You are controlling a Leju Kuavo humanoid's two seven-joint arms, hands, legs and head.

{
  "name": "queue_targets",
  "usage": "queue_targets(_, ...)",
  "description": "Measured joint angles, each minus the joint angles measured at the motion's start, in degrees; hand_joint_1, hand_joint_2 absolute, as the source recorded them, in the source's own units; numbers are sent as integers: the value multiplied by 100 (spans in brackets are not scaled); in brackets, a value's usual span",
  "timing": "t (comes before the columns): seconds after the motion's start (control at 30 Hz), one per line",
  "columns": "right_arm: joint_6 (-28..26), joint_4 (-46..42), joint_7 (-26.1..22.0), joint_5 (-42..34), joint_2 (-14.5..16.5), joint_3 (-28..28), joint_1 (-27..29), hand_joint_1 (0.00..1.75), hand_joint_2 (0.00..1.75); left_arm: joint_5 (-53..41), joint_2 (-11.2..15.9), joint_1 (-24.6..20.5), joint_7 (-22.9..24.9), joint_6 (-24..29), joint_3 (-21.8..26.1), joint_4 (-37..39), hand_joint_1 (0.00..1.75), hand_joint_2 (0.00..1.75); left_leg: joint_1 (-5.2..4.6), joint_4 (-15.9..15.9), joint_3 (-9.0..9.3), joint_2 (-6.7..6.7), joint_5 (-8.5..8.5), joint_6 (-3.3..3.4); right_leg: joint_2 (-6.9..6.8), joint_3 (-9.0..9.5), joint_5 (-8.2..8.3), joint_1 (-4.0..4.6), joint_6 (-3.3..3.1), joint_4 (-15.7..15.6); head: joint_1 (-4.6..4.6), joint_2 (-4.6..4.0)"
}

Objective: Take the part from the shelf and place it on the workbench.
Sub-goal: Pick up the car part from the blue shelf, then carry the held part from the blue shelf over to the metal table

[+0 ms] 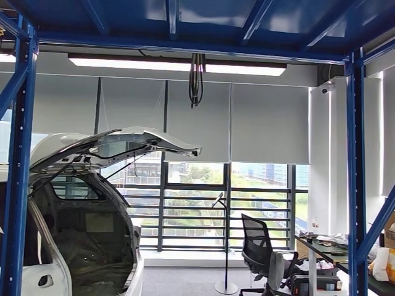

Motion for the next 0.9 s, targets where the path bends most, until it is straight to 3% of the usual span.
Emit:
queue_targets(0.3, -162, -82, 167, -33, -248, 62, 11, 175, 175, -2, 0, 14, -347, -5, -42, 0, 0, 0, 0, 0, 0, 0, 0, 0, 0, -1, 0, 0, 0, 0, 0, 0)
queue_targets(0.43, -185, -228, 248, 30, -327, 104, 53, 175, 175, -2, 0, 15, -473, 20, -77, 0, 0, 175, 0, 0, 0, 0, 0, 0, 0, -1, 0, 0, 0, 0, 0, 0)
queue_targets(0.9, -151, -1033, 181, -48, -476, 153, 295, 175, 175, 0, 0, 4, -387, 173, -147, 0, 0, 175, 0, 0, -3, 1, 0, 0, 1, -4, 0, 0, 0, 0, 0, 0)
